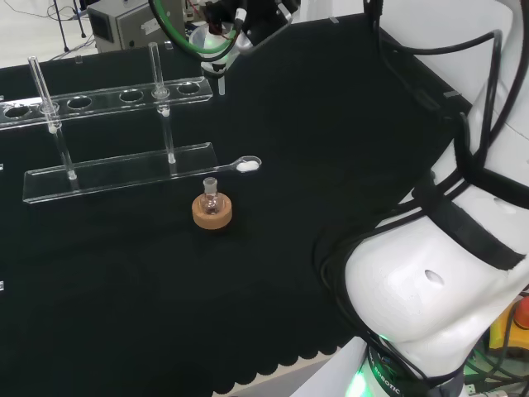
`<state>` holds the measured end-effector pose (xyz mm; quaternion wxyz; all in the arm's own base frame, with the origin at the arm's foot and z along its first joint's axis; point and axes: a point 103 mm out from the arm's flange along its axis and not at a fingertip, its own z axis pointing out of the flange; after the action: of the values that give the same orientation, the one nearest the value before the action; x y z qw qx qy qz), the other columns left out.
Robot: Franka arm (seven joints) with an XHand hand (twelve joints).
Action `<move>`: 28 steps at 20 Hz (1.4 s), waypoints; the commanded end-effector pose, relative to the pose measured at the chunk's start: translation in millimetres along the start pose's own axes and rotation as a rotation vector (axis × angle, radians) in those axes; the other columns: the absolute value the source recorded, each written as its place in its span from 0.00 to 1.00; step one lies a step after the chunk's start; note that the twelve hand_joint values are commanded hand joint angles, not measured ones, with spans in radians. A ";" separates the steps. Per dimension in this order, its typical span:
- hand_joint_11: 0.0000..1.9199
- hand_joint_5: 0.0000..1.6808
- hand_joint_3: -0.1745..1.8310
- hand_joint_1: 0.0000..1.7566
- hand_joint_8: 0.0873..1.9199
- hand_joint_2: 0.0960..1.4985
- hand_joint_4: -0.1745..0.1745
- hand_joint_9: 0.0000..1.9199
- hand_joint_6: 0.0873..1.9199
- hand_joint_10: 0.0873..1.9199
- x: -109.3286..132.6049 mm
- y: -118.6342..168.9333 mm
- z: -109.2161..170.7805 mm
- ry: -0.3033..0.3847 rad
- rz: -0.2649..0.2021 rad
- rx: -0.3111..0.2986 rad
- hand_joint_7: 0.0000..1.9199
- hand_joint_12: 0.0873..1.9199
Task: Place the funnel on the round-bottom flask.
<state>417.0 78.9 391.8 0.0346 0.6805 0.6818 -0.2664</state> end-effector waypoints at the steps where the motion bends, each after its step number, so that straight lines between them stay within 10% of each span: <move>1: 0.50 0.44 0.43 0.49 0.24 0.44 0.50 0.63 0.32 0.06 28.5 20.7 61.5 0.039 -0.048 0.091 0.45 0.50; 28: 0.51 0.44 0.42 0.49 0.25 0.45 0.48 0.64 0.32 0.04 80.1 14.7 88.3 0.034 -0.111 0.135 0.45 0.49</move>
<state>402.9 93.4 295.9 -0.0402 0.6603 0.6923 -0.2883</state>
